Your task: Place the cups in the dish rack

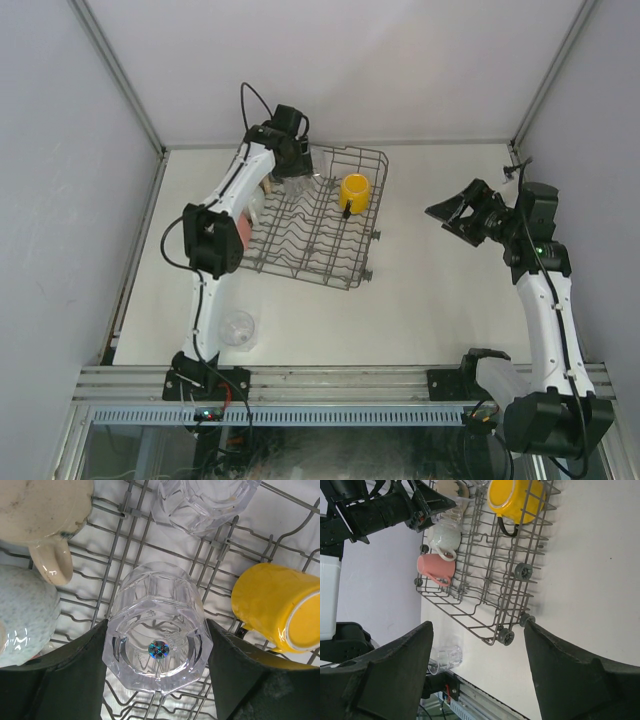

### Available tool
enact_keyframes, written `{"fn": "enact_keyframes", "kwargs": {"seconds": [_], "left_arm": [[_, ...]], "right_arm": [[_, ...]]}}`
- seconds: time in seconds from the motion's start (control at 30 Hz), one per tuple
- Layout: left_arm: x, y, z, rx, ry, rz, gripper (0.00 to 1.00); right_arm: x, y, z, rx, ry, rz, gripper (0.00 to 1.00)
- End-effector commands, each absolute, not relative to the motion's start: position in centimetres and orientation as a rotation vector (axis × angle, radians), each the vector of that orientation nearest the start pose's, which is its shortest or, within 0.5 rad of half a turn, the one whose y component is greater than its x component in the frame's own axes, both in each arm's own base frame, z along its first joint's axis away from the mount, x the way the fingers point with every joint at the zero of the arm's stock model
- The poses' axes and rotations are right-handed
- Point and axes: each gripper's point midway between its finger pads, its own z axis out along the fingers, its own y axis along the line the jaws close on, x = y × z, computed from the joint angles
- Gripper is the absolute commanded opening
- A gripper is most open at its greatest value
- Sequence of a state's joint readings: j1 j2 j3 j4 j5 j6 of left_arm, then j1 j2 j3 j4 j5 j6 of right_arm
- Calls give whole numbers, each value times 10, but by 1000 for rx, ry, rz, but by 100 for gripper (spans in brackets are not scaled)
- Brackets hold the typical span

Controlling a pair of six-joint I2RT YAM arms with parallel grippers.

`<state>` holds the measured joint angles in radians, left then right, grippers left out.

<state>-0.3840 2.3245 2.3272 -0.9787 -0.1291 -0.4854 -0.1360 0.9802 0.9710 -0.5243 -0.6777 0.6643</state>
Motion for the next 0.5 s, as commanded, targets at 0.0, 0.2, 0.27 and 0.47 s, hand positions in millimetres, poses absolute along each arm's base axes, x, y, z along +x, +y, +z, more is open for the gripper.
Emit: {"fn": "enact_keyframes", "kwargs": {"seconds": [0.0, 0.2, 0.27, 0.47], "left_arm": [[543, -212, 167, -179, 2415, -220, 0], [548, -216, 152, -177, 2432, -223, 0], [548, -216, 146, -176, 2446, -218, 0], [547, -216, 132, -164, 2474, -202, 0]], "right_arm": [[291, 87, 274, 388, 2060, 989, 73], [292, 85, 271, 402, 2069, 983, 73], [293, 83, 270, 406, 2070, 980, 73], [294, 80, 270, 414, 2066, 975, 72]]}}
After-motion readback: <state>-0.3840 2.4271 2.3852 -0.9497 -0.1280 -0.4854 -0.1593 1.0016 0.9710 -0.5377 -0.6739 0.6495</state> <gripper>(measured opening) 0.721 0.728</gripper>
